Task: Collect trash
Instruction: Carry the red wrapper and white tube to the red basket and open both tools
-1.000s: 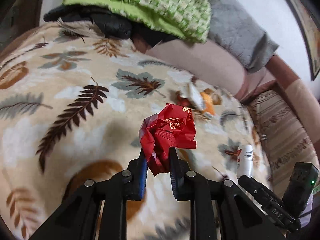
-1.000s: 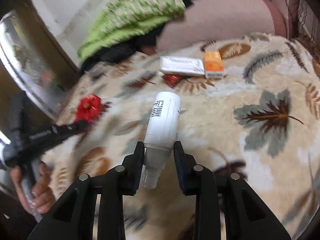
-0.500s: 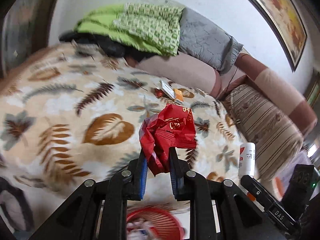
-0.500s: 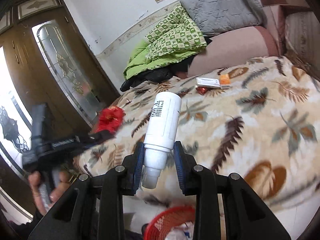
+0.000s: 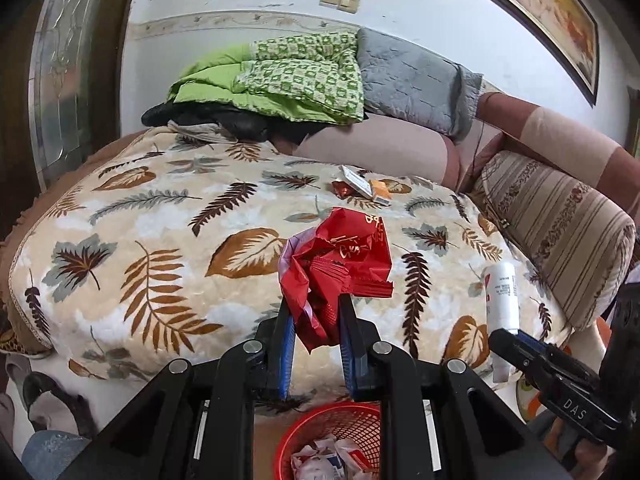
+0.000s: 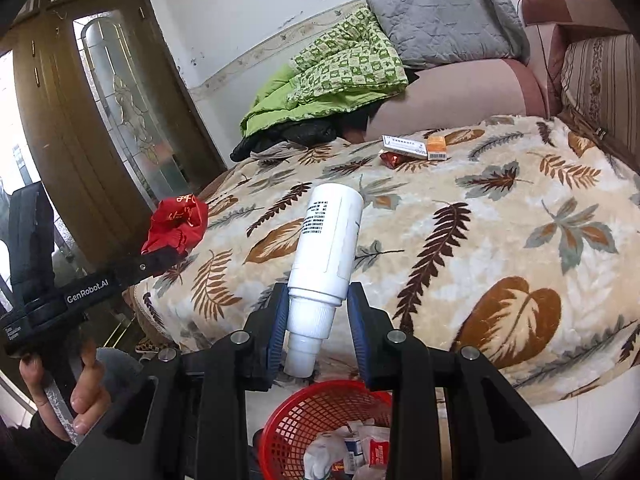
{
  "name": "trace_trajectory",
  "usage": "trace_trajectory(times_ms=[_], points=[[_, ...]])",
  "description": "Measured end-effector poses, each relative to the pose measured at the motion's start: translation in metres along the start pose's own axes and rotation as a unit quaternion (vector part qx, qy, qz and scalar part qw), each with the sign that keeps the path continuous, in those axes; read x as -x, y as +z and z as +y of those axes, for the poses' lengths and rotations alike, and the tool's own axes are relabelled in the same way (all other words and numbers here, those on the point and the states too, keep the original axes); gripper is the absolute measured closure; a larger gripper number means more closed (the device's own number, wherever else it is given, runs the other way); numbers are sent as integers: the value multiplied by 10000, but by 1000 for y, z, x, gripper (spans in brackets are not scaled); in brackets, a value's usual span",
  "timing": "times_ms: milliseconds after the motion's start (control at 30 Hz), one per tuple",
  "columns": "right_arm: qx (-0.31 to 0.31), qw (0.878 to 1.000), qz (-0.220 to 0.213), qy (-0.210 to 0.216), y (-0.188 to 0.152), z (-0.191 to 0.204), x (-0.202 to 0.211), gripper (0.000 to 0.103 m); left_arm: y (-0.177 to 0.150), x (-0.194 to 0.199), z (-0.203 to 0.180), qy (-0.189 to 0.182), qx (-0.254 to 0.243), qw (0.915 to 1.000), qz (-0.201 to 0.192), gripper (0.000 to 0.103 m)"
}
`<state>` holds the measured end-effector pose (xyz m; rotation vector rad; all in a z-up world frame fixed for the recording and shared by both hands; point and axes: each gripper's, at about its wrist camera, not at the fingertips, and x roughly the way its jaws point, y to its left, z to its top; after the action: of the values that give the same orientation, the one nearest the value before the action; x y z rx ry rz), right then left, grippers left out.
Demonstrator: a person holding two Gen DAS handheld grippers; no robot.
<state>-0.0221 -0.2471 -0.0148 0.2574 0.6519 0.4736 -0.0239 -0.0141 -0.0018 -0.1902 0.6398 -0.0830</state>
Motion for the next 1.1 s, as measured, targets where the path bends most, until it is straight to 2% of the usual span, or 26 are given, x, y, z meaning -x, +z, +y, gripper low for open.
trace_trajectory(times_ms=[233,667,833,1100], points=[[72,9999,-57,-47,-15,10,18,74,-15,14,-15,-42,-249,9997,14,84],[11,9999,154,-44,-54,19,46,74,-70,35,-14,-287,-107,9982,525,84],[124,9990,404,-134,-74,23,40,74,-82,36,-20,-241,-260,9975,607,84],[41,9989,464,-88,-77,22,36,74,-86,30,-20,-186,-307,9966,739,84]])
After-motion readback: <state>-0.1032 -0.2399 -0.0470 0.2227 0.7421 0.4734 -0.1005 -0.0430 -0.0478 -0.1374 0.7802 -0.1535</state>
